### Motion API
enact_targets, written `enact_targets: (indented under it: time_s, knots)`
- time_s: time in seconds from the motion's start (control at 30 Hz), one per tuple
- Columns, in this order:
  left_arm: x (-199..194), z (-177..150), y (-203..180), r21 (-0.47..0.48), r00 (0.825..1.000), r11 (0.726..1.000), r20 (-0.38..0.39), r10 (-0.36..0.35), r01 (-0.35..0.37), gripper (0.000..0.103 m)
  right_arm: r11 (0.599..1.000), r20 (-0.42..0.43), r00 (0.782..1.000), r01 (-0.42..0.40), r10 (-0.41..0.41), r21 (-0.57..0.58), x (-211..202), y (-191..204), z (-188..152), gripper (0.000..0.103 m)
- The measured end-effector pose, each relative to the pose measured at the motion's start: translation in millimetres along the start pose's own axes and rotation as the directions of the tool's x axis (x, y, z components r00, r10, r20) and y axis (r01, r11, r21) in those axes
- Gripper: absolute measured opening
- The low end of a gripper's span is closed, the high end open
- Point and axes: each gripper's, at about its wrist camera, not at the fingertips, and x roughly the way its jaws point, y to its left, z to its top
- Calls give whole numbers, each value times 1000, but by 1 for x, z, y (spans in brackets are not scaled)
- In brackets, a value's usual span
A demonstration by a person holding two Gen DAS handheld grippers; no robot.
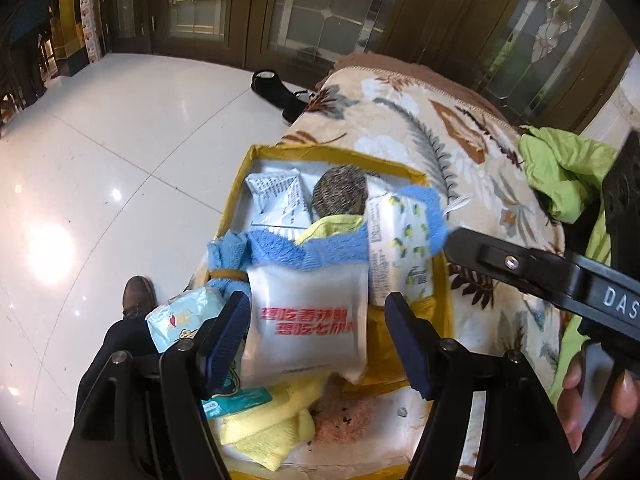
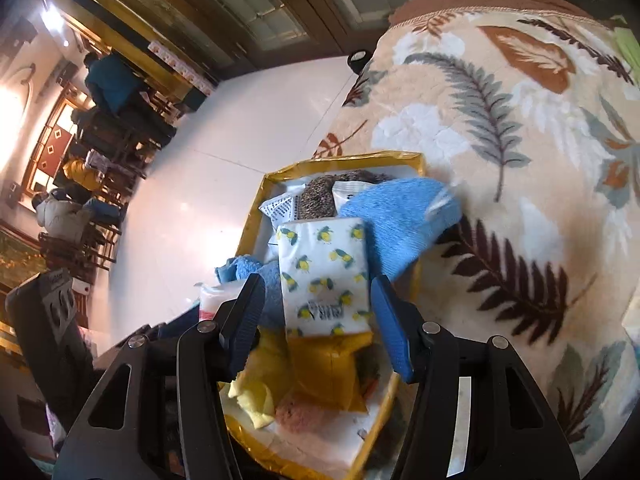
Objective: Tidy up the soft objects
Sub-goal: 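Carry both packets into the box and open both grippers, then move both grippers back toward the sachets on the blanket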
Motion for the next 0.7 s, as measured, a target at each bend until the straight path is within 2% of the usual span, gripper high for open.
enact_targets:
  time_s: [0.17, 0.37, 0.7]
  knots:
    - [-10, 1, -10, 8, 1000, 1000, 6, -19, 19, 70, 999, 27, 1000, -17, 16, 32, -27, -15, -13, 56]
    - [-27, -1, -32, 72, 997, 997, 71, 24, -29, 70, 997, 61, 998, -36, 32, 70, -57, -37, -31, 56]
    - [-33, -9, -83, 187, 992, 981, 126, 27, -50, 70, 993, 118, 993, -2, -12, 116, -104, -76, -54, 56]
